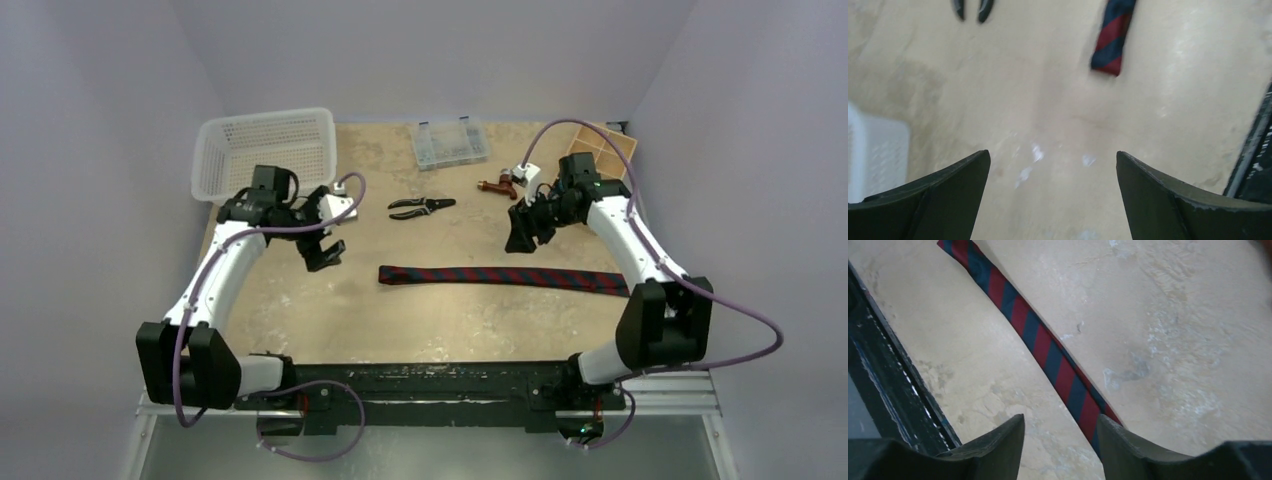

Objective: Roll the ties
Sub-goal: Roll the tie at the center of the board.

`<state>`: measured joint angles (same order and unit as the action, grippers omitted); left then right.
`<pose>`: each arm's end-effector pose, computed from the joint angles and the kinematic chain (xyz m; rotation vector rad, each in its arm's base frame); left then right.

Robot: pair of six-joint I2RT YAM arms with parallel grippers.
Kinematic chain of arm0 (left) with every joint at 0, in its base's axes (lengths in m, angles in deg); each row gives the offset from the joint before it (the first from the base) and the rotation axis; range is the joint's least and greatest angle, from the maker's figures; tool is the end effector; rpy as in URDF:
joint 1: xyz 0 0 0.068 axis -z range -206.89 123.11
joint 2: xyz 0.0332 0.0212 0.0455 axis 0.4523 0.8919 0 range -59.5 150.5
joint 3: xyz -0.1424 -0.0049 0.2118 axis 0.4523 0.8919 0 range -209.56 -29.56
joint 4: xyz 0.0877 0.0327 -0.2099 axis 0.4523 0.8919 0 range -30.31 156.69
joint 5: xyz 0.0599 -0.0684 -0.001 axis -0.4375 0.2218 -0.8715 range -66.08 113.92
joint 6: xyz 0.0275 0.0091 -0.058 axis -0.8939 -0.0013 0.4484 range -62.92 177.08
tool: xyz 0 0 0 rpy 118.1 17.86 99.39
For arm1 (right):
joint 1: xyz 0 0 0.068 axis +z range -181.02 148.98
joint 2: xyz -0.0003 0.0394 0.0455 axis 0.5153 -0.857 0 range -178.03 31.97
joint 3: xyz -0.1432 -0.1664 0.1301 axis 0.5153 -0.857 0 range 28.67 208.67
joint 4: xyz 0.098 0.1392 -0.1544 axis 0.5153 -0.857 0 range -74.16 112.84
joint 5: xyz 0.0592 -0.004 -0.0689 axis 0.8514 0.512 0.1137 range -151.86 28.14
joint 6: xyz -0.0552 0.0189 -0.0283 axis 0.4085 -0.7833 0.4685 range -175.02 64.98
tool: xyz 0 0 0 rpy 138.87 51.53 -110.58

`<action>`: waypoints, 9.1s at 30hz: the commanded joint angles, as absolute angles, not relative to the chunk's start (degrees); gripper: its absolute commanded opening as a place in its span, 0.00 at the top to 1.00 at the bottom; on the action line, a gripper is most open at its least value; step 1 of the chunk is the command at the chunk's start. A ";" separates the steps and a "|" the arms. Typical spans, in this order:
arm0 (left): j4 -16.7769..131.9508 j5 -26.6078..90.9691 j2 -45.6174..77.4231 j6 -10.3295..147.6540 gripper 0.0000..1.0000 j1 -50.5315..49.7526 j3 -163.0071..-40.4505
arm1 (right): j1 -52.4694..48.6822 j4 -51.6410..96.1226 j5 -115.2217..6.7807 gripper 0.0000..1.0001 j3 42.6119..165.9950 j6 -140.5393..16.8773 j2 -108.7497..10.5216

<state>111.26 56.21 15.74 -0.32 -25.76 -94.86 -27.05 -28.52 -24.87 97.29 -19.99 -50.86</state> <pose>0.2306 -0.0315 0.2712 1.3428 2.0314 -0.3291 0.2531 0.0481 0.2596 -1.0010 2.2868 0.6581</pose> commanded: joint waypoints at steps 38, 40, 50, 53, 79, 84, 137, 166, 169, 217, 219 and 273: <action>91.77 63.72 24.79 10.36 0.09 -3.69 -89.00 | -12.74 -17.37 -51.32 0.29 86.83 -4.43 -63.01; 91.62 63.97 24.17 10.76 0.11 -3.69 -88.91 | -12.81 -16.59 -51.82 0.36 84.94 -2.59 -62.91; 88.22 65.86 22.15 14.74 0.16 -1.94 -87.57 | -16.66 -15.02 -56.39 0.63 74.89 4.42 -56.99; 86.58 66.25 21.40 15.81 0.17 -0.01 -86.40 | -20.23 -16.02 -56.76 0.64 74.23 7.00 -56.44; 61.84 66.46 30.74 25.61 0.15 8.53 -79.34 | -36.65 -26.92 -57.38 0.26 78.81 19.93 -53.44; 57.45 66.42 34.52 25.26 0.15 9.09 -79.47 | -36.71 -30.94 -52.70 0.05 83.77 16.00 -52.02; 50.59 62.24 39.35 27.50 0.55 12.91 -74.75 | -10.87 -9.27 -19.92 0.83 92.06 -48.88 -66.19; 49.54 64.25 34.93 31.72 0.63 12.05 -74.72 | -10.56 -6.33 -24.00 0.93 89.00 -49.94 -76.95; 48.91 65.24 35.40 34.09 0.64 13.08 -77.60 | -10.56 -6.51 -23.77 0.93 89.58 -50.03 -77.66; 47.21 54.76 48.26 36.94 0.60 21.27 -89.52 | -20.17 -16.45 -4.83 0.48 93.11 -48.93 -73.94; 47.42 53.71 48.58 37.04 0.61 21.48 -89.80 | -20.12 -16.74 -4.94 0.50 93.31 -48.77 -74.47; 43.78 51.03 52.84 35.28 0.15 21.19 -88.52 | -20.91 -13.92 -3.58 1.00 91.93 -46.07 -75.21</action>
